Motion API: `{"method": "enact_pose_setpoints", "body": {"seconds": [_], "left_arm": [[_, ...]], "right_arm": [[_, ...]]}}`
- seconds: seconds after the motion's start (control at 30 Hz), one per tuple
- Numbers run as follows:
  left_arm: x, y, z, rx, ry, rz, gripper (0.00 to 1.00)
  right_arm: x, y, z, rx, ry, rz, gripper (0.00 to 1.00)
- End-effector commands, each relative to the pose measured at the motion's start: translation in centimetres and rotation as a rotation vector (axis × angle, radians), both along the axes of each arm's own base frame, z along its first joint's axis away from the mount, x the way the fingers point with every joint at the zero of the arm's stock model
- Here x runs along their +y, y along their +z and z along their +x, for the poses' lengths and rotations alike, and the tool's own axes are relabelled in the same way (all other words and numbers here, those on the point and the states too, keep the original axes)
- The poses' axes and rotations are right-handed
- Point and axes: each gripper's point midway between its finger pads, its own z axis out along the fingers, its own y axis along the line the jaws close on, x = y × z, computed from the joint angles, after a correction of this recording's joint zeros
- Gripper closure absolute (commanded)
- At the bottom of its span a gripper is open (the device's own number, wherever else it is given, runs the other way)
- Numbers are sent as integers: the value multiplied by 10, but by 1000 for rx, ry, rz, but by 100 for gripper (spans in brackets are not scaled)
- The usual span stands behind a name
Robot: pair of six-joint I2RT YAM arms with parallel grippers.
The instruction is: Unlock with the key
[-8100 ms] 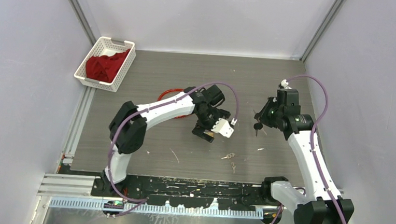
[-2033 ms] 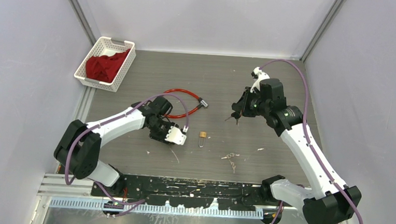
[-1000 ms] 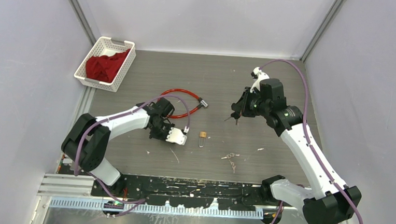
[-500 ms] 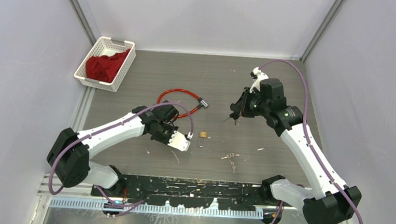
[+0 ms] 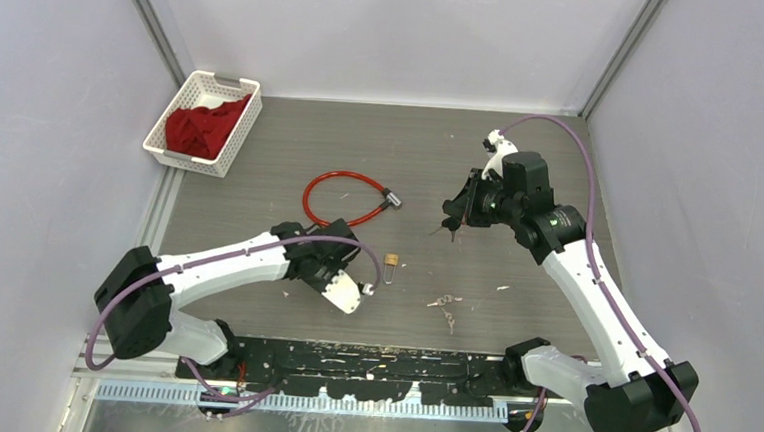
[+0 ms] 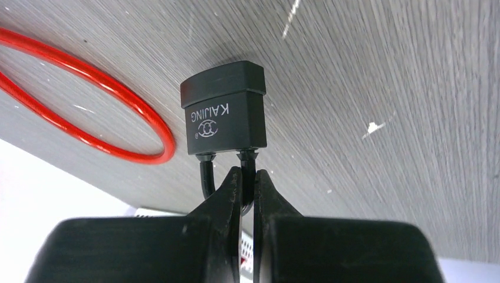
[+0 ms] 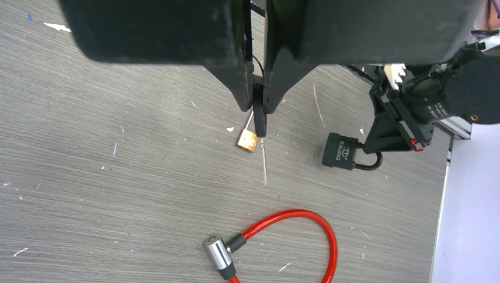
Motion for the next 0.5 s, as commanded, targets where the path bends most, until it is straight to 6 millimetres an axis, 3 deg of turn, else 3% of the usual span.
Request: {"method": "enact_pose_setpoints", "body": {"seconds": [0.0,0.23,0.47], "left_arm": [[20,20,12,-126,-12,170,100],[30,25,13,-179,-47,371,100],[12,11,10,-187,-50,414,96]], "right_arm": [[6,25,2,-84,16,51,99],[6,27,1,-87,22,56,99],[6,26,-1,-92,24,55,99]]}}
